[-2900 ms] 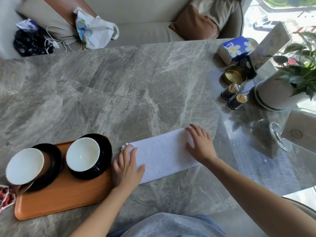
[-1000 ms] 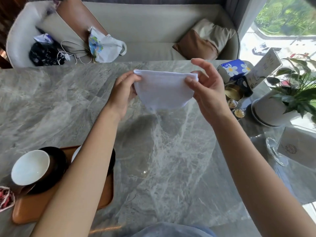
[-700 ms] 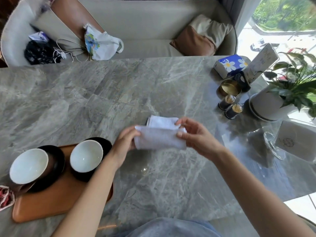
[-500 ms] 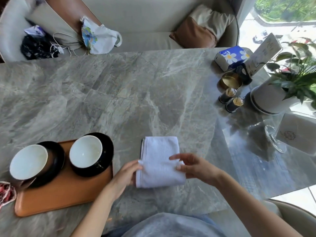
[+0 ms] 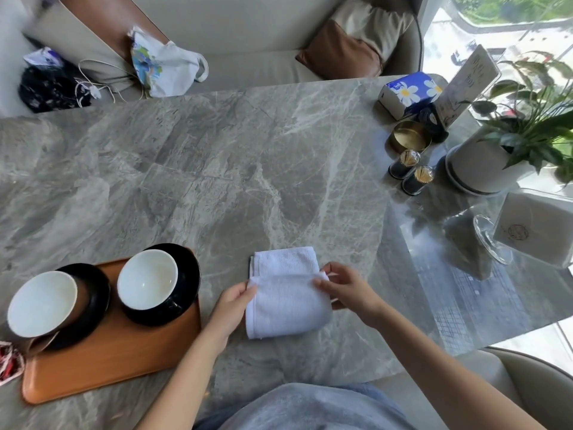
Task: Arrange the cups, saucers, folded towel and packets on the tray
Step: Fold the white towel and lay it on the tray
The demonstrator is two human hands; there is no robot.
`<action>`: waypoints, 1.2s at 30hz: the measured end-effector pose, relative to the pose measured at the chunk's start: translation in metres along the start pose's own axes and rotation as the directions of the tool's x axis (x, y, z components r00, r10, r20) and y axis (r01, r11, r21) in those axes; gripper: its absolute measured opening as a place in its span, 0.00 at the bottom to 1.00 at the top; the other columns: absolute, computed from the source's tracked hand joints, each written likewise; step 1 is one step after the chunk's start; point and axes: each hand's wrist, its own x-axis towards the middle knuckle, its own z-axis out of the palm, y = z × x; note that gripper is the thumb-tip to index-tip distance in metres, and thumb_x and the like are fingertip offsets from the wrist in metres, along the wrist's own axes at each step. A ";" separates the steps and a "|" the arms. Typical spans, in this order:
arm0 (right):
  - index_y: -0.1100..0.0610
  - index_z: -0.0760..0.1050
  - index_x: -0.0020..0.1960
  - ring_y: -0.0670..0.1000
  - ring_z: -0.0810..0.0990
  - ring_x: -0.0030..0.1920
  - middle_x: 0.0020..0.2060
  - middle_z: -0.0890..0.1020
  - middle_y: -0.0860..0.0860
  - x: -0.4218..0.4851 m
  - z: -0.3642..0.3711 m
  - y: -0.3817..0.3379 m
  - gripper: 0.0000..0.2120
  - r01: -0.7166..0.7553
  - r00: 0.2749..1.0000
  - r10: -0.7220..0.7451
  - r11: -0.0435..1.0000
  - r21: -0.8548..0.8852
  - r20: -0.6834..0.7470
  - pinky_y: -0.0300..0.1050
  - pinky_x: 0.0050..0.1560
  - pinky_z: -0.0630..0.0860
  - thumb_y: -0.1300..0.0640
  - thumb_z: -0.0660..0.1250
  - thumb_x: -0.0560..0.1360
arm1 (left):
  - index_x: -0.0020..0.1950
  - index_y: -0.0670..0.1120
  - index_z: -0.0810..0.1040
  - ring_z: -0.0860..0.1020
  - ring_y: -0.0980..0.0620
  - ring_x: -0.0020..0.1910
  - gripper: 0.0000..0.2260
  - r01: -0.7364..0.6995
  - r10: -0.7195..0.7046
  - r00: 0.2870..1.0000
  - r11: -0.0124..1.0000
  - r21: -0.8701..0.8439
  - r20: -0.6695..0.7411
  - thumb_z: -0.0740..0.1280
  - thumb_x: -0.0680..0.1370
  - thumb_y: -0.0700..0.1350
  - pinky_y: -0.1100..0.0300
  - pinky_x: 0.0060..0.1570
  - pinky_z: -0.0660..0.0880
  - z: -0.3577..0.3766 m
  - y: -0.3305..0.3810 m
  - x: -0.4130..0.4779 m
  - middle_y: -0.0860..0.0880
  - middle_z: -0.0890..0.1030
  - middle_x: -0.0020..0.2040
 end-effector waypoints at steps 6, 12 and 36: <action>0.63 0.73 0.50 0.53 0.76 0.40 0.39 0.76 0.57 0.041 0.010 -0.003 0.08 0.049 0.975 -0.056 0.998 -0.038 -0.213 0.52 0.41 0.78 0.58 0.68 0.75 | 0.44 0.43 0.73 0.67 0.51 0.42 0.05 -0.107 0.122 0.975 0.990 0.090 -0.185 0.60 0.79 0.42 0.60 0.36 0.61 0.006 -0.002 0.042 0.46 0.70 0.42; 0.59 0.76 0.46 0.50 0.77 0.40 0.40 0.80 0.51 0.065 0.017 0.009 0.05 0.079 0.894 -0.177 0.966 -0.245 -0.411 0.50 0.42 0.76 0.56 0.66 0.75 | 0.41 0.31 0.74 0.67 0.51 0.35 0.08 -0.209 0.227 0.903 0.974 0.088 -0.366 0.63 0.76 0.36 0.63 0.30 0.61 0.017 -0.003 0.056 0.44 0.71 0.35; 0.52 0.70 0.56 0.51 0.82 0.43 0.45 0.83 0.54 0.046 0.008 0.023 0.10 0.010 0.955 -0.052 0.990 -0.144 -0.292 0.44 0.41 0.77 0.53 0.65 0.76 | 0.55 0.43 0.72 0.77 0.49 0.42 0.09 -0.031 0.087 0.966 0.974 0.226 -0.243 0.66 0.75 0.40 0.58 0.42 0.73 -0.008 -0.035 0.030 0.47 0.79 0.40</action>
